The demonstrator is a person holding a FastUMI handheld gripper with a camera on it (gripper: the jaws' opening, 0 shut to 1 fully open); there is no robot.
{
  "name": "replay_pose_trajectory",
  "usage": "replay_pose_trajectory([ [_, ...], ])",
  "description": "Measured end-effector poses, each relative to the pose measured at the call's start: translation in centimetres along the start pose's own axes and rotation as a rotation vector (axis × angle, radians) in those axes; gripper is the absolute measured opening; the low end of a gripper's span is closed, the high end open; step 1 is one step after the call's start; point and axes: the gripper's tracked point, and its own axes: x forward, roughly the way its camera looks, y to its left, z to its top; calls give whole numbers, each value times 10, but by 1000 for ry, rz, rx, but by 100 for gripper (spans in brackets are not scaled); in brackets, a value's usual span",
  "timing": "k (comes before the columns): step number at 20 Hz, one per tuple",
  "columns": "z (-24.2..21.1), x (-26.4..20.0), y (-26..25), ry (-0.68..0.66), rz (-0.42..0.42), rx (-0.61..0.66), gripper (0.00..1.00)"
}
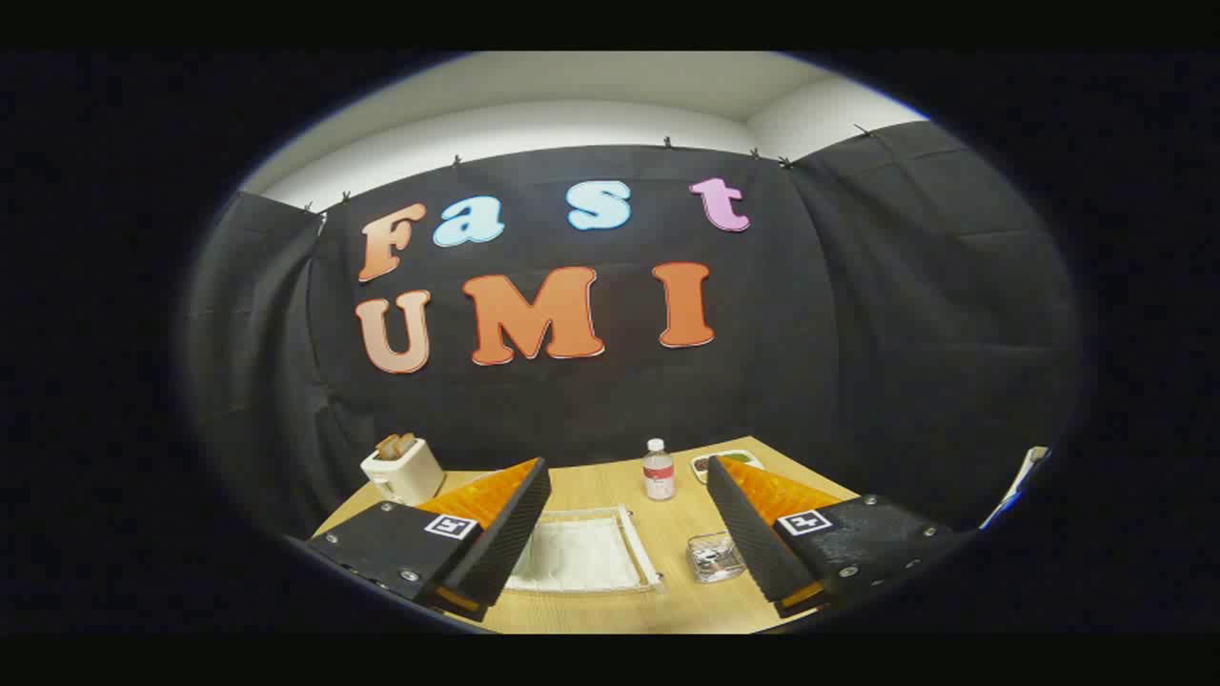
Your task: Take the plate from the dish rack, then take the spoon from the basket and place it into the plate.
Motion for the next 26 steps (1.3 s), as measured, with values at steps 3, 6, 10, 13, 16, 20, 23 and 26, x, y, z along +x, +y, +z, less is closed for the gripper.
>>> replay_pose_trajectory([
  [3,-3,0,9,14,11,2,99],
  [6,-4,2,10,22,9,-22,98],
  [10,-8,4,17,31,16,-31,98],
  [13,-18,8,19,58,16,-38,98],
  [16,-29,12,25,92,24,-41,99],
  [20,-38,20,38,124,44,-54,99],
  [23,-42,28,49,137,57,-72,99],
  [26,-55,39,65,177,77,-76,99],
])
